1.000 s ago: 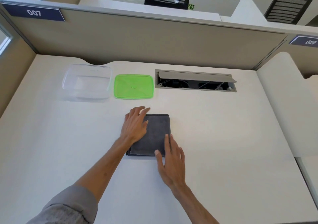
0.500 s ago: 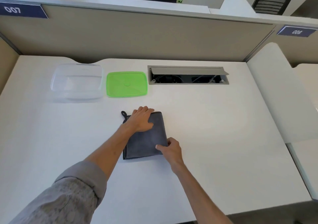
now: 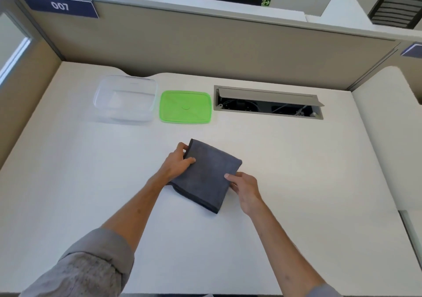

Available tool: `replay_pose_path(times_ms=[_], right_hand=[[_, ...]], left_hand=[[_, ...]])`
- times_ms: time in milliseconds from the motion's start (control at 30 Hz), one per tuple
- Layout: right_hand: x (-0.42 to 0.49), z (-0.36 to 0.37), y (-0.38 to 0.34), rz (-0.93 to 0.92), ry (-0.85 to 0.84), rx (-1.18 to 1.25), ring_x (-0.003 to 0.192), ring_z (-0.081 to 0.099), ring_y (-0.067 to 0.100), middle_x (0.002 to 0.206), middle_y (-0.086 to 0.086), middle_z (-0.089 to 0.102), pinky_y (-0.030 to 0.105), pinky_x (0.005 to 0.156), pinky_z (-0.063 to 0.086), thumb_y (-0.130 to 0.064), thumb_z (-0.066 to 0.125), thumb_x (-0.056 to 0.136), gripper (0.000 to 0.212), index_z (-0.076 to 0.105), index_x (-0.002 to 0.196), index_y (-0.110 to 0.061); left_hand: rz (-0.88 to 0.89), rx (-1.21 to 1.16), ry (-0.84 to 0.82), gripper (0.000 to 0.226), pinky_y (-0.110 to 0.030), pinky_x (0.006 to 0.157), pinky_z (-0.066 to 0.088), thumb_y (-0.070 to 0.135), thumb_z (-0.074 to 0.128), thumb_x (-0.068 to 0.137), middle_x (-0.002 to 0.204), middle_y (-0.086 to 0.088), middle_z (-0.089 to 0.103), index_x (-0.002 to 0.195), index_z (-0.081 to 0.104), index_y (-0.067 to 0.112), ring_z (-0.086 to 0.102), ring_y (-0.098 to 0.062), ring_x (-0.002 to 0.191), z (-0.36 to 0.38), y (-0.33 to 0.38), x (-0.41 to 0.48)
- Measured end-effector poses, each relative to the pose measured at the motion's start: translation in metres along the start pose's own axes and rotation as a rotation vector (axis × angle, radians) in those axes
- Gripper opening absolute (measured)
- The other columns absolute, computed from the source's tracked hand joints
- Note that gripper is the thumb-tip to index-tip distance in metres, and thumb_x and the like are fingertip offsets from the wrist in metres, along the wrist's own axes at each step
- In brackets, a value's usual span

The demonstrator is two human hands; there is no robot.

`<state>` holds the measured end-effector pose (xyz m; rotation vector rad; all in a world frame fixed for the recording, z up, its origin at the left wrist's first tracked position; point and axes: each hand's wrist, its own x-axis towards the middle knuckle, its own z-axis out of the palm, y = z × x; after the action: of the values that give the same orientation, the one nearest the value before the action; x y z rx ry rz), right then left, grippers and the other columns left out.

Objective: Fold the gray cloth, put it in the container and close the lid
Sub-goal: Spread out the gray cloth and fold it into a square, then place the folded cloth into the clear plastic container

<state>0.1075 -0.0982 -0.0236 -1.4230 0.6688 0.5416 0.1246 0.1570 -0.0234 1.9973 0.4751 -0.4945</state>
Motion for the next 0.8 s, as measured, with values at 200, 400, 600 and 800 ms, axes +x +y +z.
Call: replay_pose_path(times_ms=[200,400,600,800], right_hand=[[0.006,0.01,0.006,-0.101,-0.05,-0.378,0.109,0.078,0.034,0.125,0.011,0.075,0.056,0.092,0.068,-0.034,0.066,0.108,0.024,0.058,0.126,-0.02],[0.008,0.009,0.0,0.093,-0.153,-0.363,0.095,0.08,0.03,0.111,0.008,0.082,0.045,0.08,0.069,-0.032,0.072,0.099,0.03,0.071,0.122,-0.012],[0.008,0.018,-0.006,0.052,-0.206,-0.49,0.086,0.079,0.028,0.112,0.017,0.081,0.051,0.086,0.071,-0.015,0.067,0.102,0.017,0.071,0.116,-0.006],[-0.004,0.037,-0.01,-0.037,-0.236,-0.56,0.075,0.084,0.031,0.107,0.011,0.082,0.045,0.063,0.069,-0.031,0.065,0.108,0.009,0.063,0.115,-0.025]], left_hand=[[-0.095,-0.199,-0.046,0.045,-0.054,0.11,0.059,0.026,0.068,0.109,0.136,-0.016,0.074,0.148,0.049,0.015,0.073,-0.035,0.125,-0.01,-0.023,-0.028],[-0.17,-0.302,-0.058,0.045,-0.049,0.096,0.064,0.033,0.068,0.109,0.136,-0.007,0.075,0.15,0.051,0.023,0.074,-0.029,0.123,-0.018,-0.036,-0.048],[-0.182,-0.301,-0.113,0.034,-0.055,0.1,0.066,0.038,0.063,0.11,0.136,-0.007,0.075,0.14,0.063,0.021,0.074,-0.026,0.12,-0.038,-0.044,-0.048],[-0.091,-0.261,-0.229,0.038,-0.045,0.081,0.07,0.034,0.057,0.114,0.136,-0.01,0.075,0.15,0.048,0.026,0.077,-0.033,0.117,-0.066,-0.054,-0.047]])
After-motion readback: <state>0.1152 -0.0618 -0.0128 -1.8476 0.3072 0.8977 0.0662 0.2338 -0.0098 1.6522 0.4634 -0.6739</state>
